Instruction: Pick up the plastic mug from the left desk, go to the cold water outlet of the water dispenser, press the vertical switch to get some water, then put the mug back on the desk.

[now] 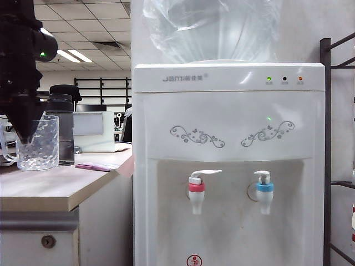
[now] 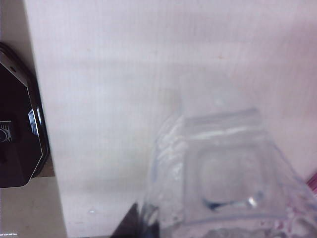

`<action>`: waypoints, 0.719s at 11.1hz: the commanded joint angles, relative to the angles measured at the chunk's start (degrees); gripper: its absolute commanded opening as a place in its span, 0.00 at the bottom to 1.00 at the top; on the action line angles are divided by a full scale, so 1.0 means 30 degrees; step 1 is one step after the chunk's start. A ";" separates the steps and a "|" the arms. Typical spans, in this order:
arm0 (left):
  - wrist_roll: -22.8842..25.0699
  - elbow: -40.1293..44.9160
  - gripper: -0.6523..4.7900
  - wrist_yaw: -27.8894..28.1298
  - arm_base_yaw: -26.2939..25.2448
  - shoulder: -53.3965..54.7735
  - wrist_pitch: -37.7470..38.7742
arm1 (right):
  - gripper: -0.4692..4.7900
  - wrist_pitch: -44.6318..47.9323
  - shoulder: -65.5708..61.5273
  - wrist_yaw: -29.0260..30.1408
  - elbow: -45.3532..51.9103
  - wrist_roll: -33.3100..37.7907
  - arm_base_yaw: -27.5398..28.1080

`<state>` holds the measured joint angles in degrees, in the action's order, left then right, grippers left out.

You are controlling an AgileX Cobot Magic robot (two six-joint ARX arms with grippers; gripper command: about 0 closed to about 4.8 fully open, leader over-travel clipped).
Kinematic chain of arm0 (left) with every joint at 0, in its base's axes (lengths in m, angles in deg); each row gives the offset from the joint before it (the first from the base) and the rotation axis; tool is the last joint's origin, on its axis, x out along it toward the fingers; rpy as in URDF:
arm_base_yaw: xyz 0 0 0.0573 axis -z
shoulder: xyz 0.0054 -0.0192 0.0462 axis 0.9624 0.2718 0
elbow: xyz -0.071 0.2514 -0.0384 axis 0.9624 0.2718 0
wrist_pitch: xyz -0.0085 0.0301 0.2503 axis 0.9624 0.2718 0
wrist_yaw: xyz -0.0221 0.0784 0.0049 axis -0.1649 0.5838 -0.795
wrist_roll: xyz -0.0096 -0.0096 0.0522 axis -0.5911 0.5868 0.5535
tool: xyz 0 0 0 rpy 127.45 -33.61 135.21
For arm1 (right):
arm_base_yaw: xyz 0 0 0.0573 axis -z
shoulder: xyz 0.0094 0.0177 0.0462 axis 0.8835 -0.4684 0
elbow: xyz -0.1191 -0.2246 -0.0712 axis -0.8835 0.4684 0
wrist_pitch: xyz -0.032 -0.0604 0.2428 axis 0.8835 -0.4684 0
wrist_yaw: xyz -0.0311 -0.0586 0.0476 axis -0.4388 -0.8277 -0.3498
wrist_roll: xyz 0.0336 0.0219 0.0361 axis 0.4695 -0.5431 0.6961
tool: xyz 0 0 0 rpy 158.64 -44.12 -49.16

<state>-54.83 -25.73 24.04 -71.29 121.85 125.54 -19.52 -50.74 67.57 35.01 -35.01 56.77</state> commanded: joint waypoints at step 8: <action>-0.8925 -0.0080 0.11 -0.0648 0.0546 -0.0102 0.1814 | 0.08 0.0262 0.0022 0.0015 -0.0080 0.0000 -0.0007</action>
<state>-82.48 -25.75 21.33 -69.74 121.80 130.61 -19.49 -50.74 67.57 35.01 -34.99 56.79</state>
